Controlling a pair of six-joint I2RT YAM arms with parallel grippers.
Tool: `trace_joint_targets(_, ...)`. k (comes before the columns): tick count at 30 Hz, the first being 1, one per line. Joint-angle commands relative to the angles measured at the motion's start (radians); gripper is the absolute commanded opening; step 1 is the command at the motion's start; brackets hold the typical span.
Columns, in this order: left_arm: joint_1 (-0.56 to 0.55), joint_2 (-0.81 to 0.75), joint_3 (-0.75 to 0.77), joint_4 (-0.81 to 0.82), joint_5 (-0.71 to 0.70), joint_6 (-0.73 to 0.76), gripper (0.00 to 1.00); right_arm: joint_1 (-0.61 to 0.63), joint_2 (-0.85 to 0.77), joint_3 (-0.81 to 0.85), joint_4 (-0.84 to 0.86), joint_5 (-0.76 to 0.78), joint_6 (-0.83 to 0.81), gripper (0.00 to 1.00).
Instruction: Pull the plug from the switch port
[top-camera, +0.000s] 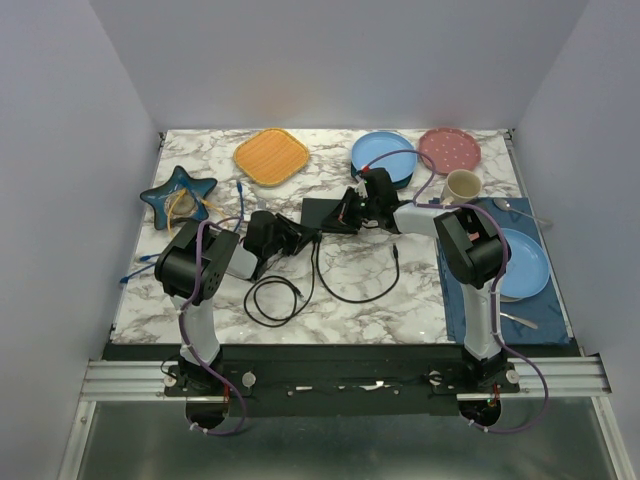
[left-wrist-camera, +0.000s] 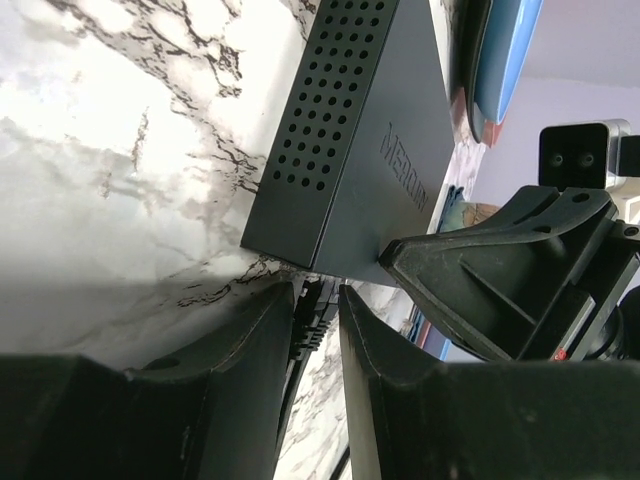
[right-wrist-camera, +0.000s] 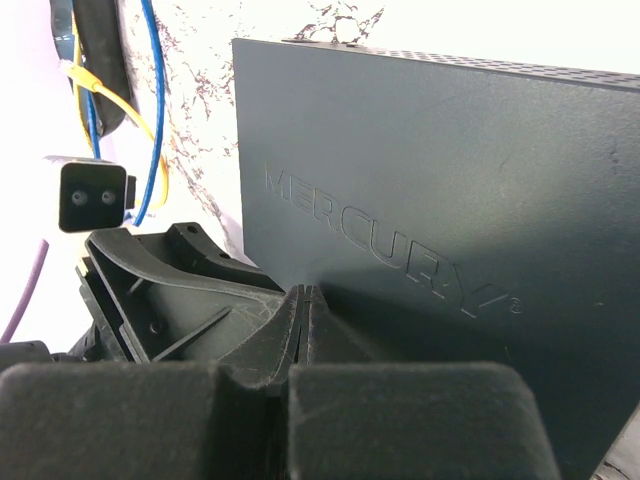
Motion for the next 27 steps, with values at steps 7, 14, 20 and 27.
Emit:
trace_joint_targets(7,-0.006,0.029,0.028,-0.234,-0.035,0.03,0.42,0.003,0.036,0.008,-0.013,0.005,-0.007,0.01)
trace_joint_targets(14,-0.006,0.032,0.044,-0.261,-0.046,0.029,0.34,0.003,0.033,0.0,-0.01,0.007,-0.007,0.01)
trace_joint_targets(20,-0.006,0.041,0.036,-0.252,-0.047,0.03,0.19,0.003,0.03,-0.012,-0.004,0.007,-0.007,0.01)
trace_joint_targets(27,-0.006,0.052,0.016,-0.217,-0.044,0.03,0.0,0.003,-0.008,-0.035,-0.004,0.036,-0.021,0.01)
